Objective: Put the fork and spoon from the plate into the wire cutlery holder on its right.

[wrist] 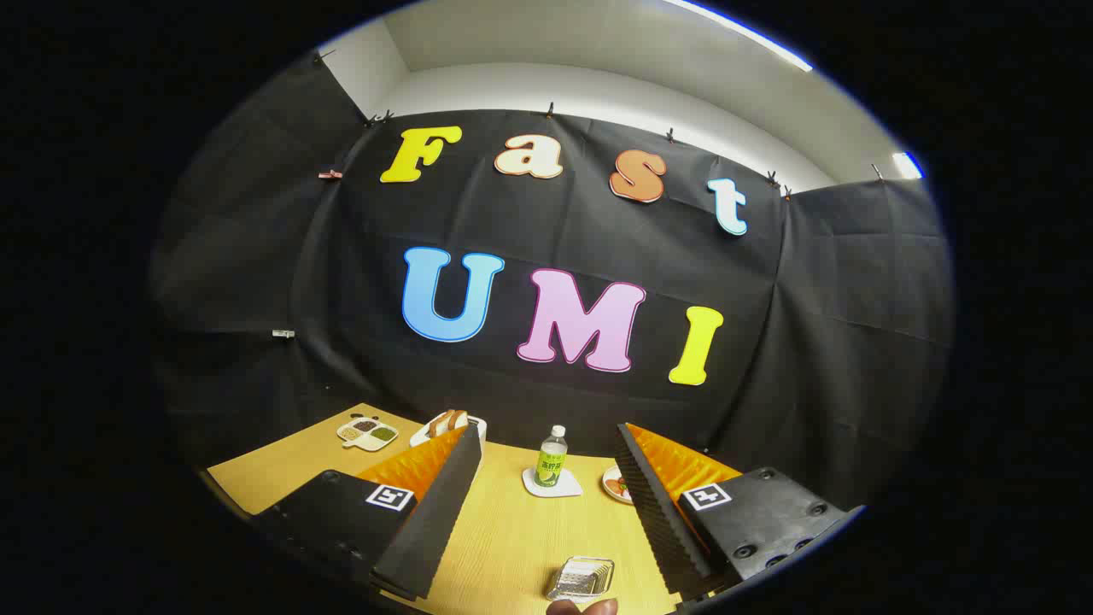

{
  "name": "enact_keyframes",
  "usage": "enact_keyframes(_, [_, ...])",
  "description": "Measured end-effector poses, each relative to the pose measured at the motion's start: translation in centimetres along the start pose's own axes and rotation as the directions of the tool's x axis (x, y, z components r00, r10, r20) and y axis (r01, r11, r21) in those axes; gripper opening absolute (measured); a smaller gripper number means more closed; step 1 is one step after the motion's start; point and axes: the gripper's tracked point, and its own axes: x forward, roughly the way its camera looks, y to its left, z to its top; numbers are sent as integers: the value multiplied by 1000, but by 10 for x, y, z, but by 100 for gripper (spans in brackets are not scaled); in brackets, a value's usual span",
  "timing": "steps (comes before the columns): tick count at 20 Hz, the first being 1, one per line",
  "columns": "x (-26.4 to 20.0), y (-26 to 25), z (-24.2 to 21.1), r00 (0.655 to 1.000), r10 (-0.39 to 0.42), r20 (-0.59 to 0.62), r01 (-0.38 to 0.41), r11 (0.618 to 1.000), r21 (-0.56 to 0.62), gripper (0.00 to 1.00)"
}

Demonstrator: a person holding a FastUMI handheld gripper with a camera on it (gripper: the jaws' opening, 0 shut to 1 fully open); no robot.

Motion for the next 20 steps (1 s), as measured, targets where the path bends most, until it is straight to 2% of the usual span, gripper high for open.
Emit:
enact_keyframes(14, [1, 0, 1, 1000, -5, 2, 5, 1000, 10, 98])
enact_keyframes(17, [3, 13, -5, 999, 37, -24, -37, 999, 21, 98])
enact_keyframes(20, [6, 41, -18, 987, 134, -89, -129, 990, 51, 98])
